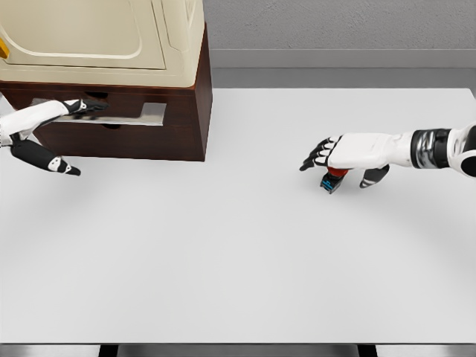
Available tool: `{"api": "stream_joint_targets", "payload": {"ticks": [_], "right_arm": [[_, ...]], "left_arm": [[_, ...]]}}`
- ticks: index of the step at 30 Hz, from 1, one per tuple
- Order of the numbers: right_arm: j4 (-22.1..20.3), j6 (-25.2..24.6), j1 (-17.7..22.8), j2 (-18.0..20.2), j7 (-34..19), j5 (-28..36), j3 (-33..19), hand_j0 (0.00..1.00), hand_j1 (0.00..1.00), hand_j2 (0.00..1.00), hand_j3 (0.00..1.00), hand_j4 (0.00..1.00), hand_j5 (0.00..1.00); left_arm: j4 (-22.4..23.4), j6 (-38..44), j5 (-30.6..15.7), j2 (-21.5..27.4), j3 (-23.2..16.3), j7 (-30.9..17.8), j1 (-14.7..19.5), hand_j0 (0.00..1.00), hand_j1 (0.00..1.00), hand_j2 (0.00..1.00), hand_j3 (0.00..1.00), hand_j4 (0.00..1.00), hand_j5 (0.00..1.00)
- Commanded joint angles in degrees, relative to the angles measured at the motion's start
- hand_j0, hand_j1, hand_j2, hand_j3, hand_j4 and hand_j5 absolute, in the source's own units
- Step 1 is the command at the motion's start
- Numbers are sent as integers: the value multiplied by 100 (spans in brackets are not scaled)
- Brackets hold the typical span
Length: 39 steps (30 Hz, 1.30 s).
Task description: Open the cabinet drawer with left arm, and place a switch into the drawer with right arm
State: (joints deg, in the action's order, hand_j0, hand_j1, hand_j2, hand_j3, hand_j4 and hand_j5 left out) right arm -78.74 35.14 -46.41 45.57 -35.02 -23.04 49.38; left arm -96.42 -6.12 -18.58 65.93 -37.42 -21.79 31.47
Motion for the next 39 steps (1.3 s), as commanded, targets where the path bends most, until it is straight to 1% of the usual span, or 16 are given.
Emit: {"api": "stream_joint_targets", "payload": {"ticks": [1,5,8,10,13,15,18,19,23,26,34,39], "right_arm": [[-1,-14,0,4,2,27,2,100,100,100,100,100,100],[8,-14,-9,-5,2,27,2,100,100,100,100,100,100],[8,-14,-9,-5,2,27,2,100,100,100,100,100,100],[8,-14,-18,-5,2,18,2,100,100,100,100,100,100],[8,-14,-18,-5,2,18,11,100,100,100,100,100,100],[8,-14,-18,-5,2,18,46,100,100,100,100,100,100],[8,-14,-18,-5,2,27,63,100,100,100,100,100,100],[17,-14,-18,-5,2,18,72,100,100,100,100,100,100],[17,-14,-26,-5,2,18,72,100,100,100,100,100,100],[96,-14,-44,-22,2,-8,72,100,100,100,100,100,100],[87,-14,-53,-31,2,-8,81,100,100,100,100,100,100],[87,-14,-53,-31,2,-8,81,100,100,100,100,100,100]], "left_arm": [[35,-12,312,-36,-117,-35,-1,100,100,100,100,100,100],[105,-3,347,-71,-213,-35,-1,99,99,99,99,99,99],[105,-12,355,-71,-213,-35,17,93,93,93,93,93,93],[97,-12,347,-80,-213,-35,17,86,86,86,86,86,86],[79,-12,338,-80,-213,-35,17,83,83,83,83,83,83],[70,-21,329,-80,-213,-35,26,77,77,77,77,77,77],[18,-47,303,-71,-222,-53,61,77,77,77,77,77,77],[-26,-47,303,-71,-283,-53,87,77,77,77,77,77,77],[-220,-73,268,-36,-319,-79,122,77,77,77,77,77,77],[-334,-82,250,-10,-319,-97,140,78,78,78,78,78,78],[-457,-126,-14,192,-328,-185,140,78,78,78,78,78,78],[-457,-223,-31,210,-336,-281,149,79,79,79,79,79,79]]}}
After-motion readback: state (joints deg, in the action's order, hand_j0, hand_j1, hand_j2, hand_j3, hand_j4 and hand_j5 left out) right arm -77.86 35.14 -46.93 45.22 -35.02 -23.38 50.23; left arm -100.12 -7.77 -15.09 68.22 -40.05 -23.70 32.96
